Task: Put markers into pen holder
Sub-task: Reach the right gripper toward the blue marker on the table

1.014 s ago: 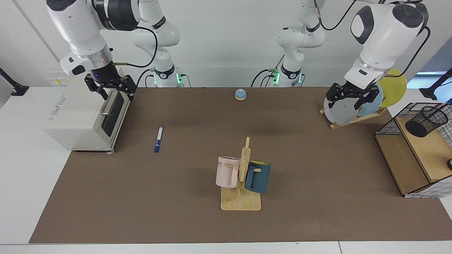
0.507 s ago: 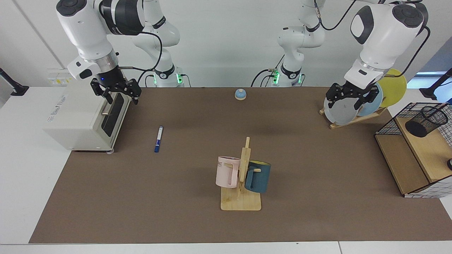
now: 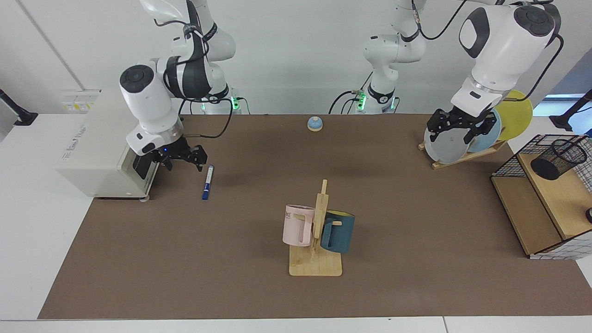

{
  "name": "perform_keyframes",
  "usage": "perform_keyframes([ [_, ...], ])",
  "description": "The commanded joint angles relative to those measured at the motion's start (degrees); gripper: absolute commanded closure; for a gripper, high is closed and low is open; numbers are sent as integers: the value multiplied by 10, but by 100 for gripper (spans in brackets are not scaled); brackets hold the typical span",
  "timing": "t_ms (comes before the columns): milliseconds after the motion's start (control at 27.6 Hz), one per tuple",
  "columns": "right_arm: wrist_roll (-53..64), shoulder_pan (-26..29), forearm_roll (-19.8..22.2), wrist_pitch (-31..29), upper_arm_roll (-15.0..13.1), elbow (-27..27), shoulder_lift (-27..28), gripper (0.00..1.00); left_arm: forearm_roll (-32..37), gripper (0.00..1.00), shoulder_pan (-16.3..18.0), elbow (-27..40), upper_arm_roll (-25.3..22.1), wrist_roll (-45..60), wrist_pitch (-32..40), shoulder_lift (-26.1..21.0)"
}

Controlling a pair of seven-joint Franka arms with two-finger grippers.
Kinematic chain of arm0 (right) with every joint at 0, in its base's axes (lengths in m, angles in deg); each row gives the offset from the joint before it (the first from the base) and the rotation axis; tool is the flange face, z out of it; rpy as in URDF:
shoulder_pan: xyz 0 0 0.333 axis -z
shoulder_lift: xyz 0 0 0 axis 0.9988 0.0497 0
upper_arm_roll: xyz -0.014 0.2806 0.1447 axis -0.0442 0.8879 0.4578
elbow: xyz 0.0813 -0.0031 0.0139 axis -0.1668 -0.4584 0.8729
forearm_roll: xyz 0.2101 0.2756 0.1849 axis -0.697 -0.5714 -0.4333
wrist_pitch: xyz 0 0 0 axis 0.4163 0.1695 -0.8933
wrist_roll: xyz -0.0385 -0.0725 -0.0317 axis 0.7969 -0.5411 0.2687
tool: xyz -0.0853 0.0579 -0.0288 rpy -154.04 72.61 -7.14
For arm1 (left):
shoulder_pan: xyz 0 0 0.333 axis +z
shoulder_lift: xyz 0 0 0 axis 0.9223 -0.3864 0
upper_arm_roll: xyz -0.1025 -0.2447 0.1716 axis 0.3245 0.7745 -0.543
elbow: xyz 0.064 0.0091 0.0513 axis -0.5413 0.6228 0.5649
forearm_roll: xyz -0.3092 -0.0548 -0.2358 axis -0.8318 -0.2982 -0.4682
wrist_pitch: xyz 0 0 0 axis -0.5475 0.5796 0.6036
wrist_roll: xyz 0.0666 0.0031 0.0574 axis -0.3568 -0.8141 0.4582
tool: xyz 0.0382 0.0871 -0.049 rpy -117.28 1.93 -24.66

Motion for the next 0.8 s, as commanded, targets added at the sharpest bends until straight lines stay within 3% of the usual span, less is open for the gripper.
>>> perform_keyframes([
  [0,-18,1,-12,-67,0,-46,26,0,3,0,-10,16,-8,0,-5,14],
  [760,-42,-13,-12,-140,1,-94,84,0,3,0,-10,16,-9,0,-5,14],
])
